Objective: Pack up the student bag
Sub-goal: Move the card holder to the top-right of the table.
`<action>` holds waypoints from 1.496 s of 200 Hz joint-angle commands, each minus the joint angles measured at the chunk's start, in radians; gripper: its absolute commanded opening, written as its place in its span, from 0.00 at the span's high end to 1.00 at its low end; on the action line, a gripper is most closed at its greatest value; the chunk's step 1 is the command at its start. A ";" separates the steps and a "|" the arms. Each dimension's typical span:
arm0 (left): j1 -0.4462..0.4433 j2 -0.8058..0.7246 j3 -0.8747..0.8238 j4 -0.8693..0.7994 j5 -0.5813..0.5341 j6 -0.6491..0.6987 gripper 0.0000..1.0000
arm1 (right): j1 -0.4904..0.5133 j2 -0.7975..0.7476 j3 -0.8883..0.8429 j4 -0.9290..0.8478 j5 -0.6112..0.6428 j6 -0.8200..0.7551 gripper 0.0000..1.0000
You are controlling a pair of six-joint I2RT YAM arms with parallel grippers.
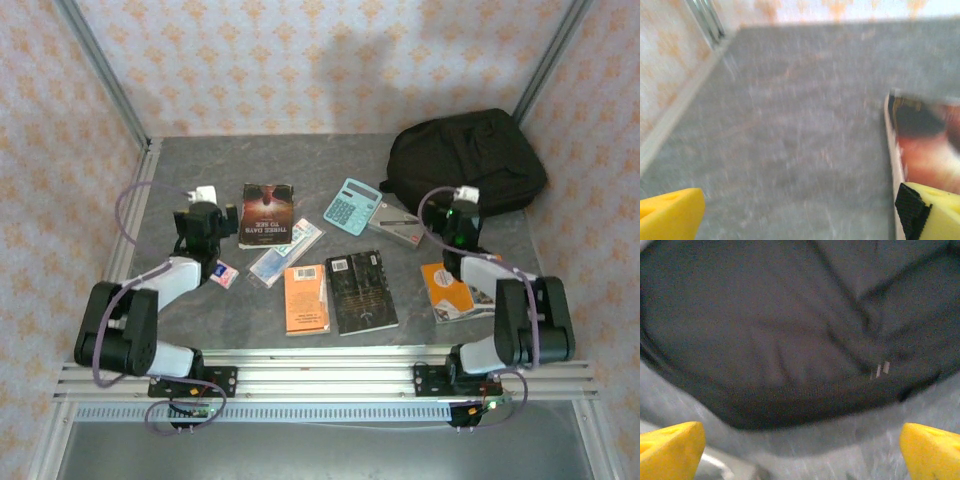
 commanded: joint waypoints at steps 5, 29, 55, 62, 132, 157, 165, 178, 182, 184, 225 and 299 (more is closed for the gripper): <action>-0.029 -0.180 0.027 -0.136 -0.104 -0.033 0.00 | 0.011 -0.193 0.060 -0.177 0.041 0.109 0.01; -0.107 -0.335 0.071 -0.216 -0.066 -0.053 0.00 | 0.131 -0.324 0.080 -0.215 0.089 0.115 0.01; -0.255 -0.457 0.146 -0.325 0.022 -0.037 0.00 | 0.332 -0.383 0.208 -0.411 0.206 0.051 0.01; -0.304 -0.484 0.170 -0.365 0.026 -0.046 0.00 | 0.378 -0.395 0.257 -0.481 0.253 0.054 0.01; -0.357 -0.374 0.539 -1.042 0.119 -0.444 0.00 | 0.395 -0.369 0.501 -0.852 0.194 0.396 0.00; -0.332 -0.324 0.580 -1.101 0.184 -0.594 0.00 | 0.395 -0.219 0.580 -0.947 0.269 0.407 0.01; -0.323 -0.323 0.573 -1.095 0.200 -0.625 0.00 | 0.391 -0.172 0.599 -0.971 0.295 0.430 0.01; -0.312 -0.328 0.545 -1.044 0.247 -0.641 0.00 | 0.371 -0.112 0.624 -0.998 0.343 0.458 0.00; -0.311 -0.330 0.540 -1.028 0.257 -0.643 0.00 | 0.355 -0.094 0.630 -0.998 0.346 0.466 0.00; -0.312 -0.331 0.536 -1.019 0.262 -0.642 0.00 | 0.347 -0.083 0.635 -1.002 0.345 0.470 0.00; -0.286 -0.304 0.516 -1.060 0.173 -0.653 0.00 | 0.348 0.332 0.963 -1.129 0.378 0.200 0.01; -0.242 -0.304 0.484 -1.037 0.294 -0.698 0.02 | 0.330 0.807 1.390 -1.266 0.445 -0.004 0.23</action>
